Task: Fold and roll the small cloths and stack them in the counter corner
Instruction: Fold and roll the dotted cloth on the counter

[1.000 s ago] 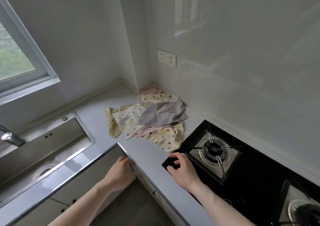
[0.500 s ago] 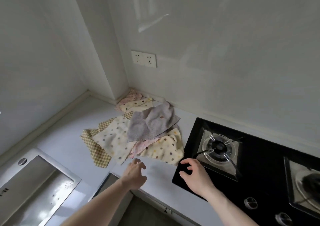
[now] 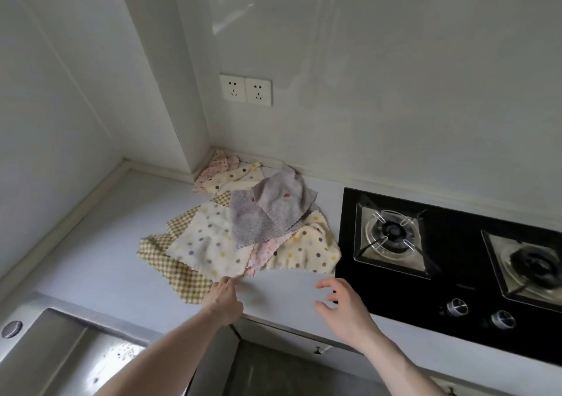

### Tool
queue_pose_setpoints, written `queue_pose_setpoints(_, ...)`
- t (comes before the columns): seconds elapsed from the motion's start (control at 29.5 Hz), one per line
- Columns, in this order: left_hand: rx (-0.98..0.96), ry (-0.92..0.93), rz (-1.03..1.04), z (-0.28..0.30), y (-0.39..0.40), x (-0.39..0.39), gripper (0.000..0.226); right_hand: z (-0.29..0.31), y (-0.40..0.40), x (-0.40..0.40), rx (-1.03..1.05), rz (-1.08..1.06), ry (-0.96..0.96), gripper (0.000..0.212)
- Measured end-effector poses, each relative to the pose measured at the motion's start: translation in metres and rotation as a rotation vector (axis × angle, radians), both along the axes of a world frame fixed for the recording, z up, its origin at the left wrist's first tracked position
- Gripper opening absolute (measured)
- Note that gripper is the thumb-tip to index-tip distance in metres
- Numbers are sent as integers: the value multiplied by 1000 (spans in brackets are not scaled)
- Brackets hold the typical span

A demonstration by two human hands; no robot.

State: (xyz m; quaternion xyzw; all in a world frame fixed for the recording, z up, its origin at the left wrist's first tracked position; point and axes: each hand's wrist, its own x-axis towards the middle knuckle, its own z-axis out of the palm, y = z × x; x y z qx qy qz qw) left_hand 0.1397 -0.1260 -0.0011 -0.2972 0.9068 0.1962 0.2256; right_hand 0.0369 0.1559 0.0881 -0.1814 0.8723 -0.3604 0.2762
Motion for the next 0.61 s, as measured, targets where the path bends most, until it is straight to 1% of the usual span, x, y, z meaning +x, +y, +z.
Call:
queue_pose_setpoints(0.03, -11, 36, 8, 3, -4, 1, 67, 1, 1, 4, 8, -3, -4, 24)
queue_pose_setpoints(0.1, -69, 194, 88, 14, -14, 2, 56, 5, 2, 10, 17, -6, 5, 24)
queue_pose_setpoints(0.17, -151, 430, 190, 38, -25, 2, 37, 10, 3, 13, 2, -24, 14, 23)
queue_pose_setpoints(0.24, -167, 678, 287, 72, -35, -1, 19, 15, 0, 15, -26, -47, 17, 23)
queue_pose_setpoints(0.27, -144, 788, 322, 92, -40, -4, 15, 19, -3, 16, -35, -52, 21, 23)
queue_pose_setpoints(0.34, -89, 970, 333, 134, -44, -12, 16, 26, -11, 17, -55, -58, 33, 25)
queue_pose_setpoints(0.41, -6, 1103, 312, 176, -43, -15, 18, 36, -22, 16, -85, -49, 44, 26)
queue_pose_setpoints(0.47, 97, 1172, 262, 211, -37, -13, 15, 48, -33, 18, -135, -44, 39, 28)
queue_pose_setpoints(0.51, 141, 1174, 234, 228, -34, -10, 14, 53, -38, 18, -166, -39, 41, 30)
queue_pose_setpoints(0.54, 189, 1150, 205, 242, -29, -8, 14, 59, -43, 19, -199, -30, 45, 33)
queue_pose_setpoints(0.61, 238, 1038, 123, 266, -20, -3, 14, 68, -51, 21, -266, 1, 46, 40)
